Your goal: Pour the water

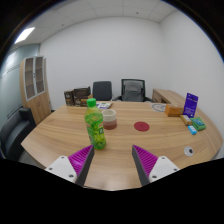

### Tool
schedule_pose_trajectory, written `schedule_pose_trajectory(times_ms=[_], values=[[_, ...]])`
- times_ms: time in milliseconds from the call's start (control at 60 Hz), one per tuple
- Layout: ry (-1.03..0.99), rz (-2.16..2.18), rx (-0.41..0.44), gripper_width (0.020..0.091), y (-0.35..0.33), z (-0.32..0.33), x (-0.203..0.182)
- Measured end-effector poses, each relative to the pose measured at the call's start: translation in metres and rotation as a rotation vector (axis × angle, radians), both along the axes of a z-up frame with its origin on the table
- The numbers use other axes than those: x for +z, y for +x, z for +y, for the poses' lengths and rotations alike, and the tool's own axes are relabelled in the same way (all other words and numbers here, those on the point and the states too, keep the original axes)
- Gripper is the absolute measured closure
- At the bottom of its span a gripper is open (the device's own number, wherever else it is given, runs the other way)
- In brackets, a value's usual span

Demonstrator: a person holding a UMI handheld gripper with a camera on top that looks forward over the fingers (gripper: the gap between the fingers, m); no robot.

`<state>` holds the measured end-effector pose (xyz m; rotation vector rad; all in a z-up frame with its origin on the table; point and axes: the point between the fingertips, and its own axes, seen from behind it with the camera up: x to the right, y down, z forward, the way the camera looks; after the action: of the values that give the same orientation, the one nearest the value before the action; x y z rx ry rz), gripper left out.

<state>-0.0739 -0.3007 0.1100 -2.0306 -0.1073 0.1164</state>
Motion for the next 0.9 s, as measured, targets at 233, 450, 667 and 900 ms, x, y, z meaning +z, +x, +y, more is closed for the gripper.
schedule_pose_trajectory(times_ms=[233, 450, 667, 900], values=[[0.026, 0.048, 0.003, 0.0332, -0.065, 0.069, -0.027], [0.054, 0.017, -0.034, 0.0334, -0.080, 0.127, -0.038], [0.125, 0.001, -0.095, 0.0565, -0.087, 0.155, -0.045], [0.173, -0.006, -0.136, 0.0685, -0.085, 0.160, -0.044]])
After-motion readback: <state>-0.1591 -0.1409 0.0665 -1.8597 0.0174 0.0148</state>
